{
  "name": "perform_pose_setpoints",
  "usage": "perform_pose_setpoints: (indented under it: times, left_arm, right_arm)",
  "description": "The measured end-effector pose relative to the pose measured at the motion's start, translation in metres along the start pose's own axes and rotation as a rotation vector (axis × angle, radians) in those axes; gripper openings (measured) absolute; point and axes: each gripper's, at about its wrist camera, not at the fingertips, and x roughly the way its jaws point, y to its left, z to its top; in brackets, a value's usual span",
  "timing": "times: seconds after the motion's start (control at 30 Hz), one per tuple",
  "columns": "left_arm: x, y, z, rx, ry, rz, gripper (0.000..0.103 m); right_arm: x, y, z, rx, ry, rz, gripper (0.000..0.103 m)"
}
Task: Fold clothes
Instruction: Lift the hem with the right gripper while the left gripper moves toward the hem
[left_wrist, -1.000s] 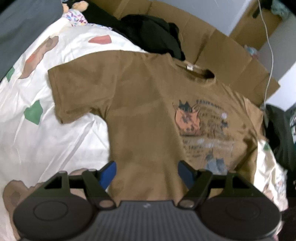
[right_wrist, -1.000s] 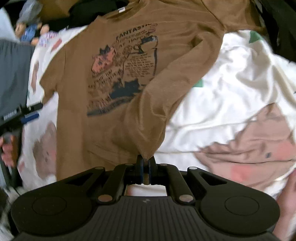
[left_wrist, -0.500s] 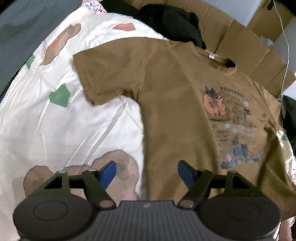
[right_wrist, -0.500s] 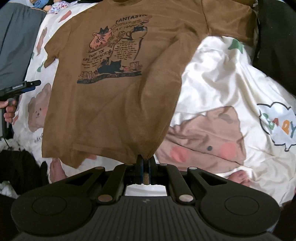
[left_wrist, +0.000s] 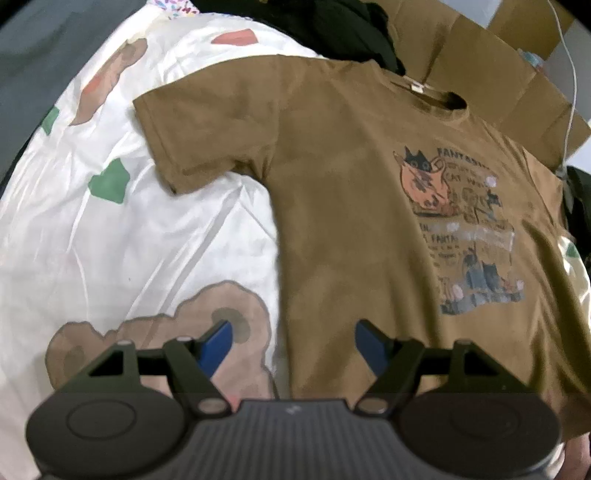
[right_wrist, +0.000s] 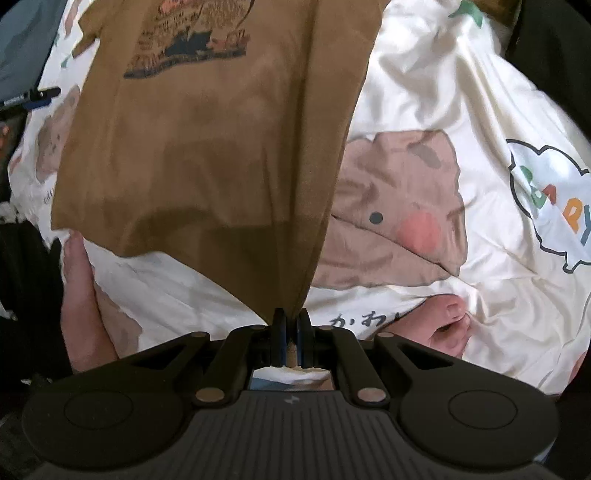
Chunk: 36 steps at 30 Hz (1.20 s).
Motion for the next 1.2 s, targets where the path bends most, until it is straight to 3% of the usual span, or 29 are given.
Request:
perform_pose_setpoints:
  times: [0.3, 0.47, 0.67, 0.93, 1.03, 1.1, 1.17, 1.2]
  left_arm:
    - [-0.003, 0.005, -0.018, 0.007, 0.052, 0.001, 0.076]
    - [-0.013, 0.01, -0.032, 0.037, 0.088, -0.017, 0.076]
    - [-0.006, 0.021, -0.056, -0.01, 0.153, -0.023, 0.076]
    - [0.007, 0.016, -0.092, -0.006, 0.243, -0.055, 0.075]
    - [0.016, 0.013, -0.1, 0.004, 0.296, -0.068, 0.063]
    - [0.019, 0.009, -0.102, 0.012, 0.321, -0.098, 0.047]
    - [0.021, 0.002, -0.1, 0.029, 0.342, -0.151, 0.024]
    - [0.02, 0.0, -0.099, 0.031, 0.344, -0.164, 0.019]
  right_arm:
    - [0.016, -0.014, 0.0, -0.029, 0.044, -0.023, 0.004]
    - [0.032, -0.023, 0.002, -0.068, 0.068, -0.075, 0.004]
    - [0.041, -0.037, 0.007, -0.106, 0.073, -0.156, 0.004]
    - [0.044, -0.029, 0.01, -0.169, 0.082, -0.207, 0.004]
    - [0.043, -0.029, 0.012, -0.167, 0.08, -0.209, 0.004]
    - [0.042, -0.028, 0.012, -0.161, 0.076, -0.203, 0.004]
    - [0.04, -0.027, 0.013, -0.158, 0.072, -0.198, 0.004]
    - [0.04, -0.026, 0.013, -0.159, 0.07, -0.195, 0.004]
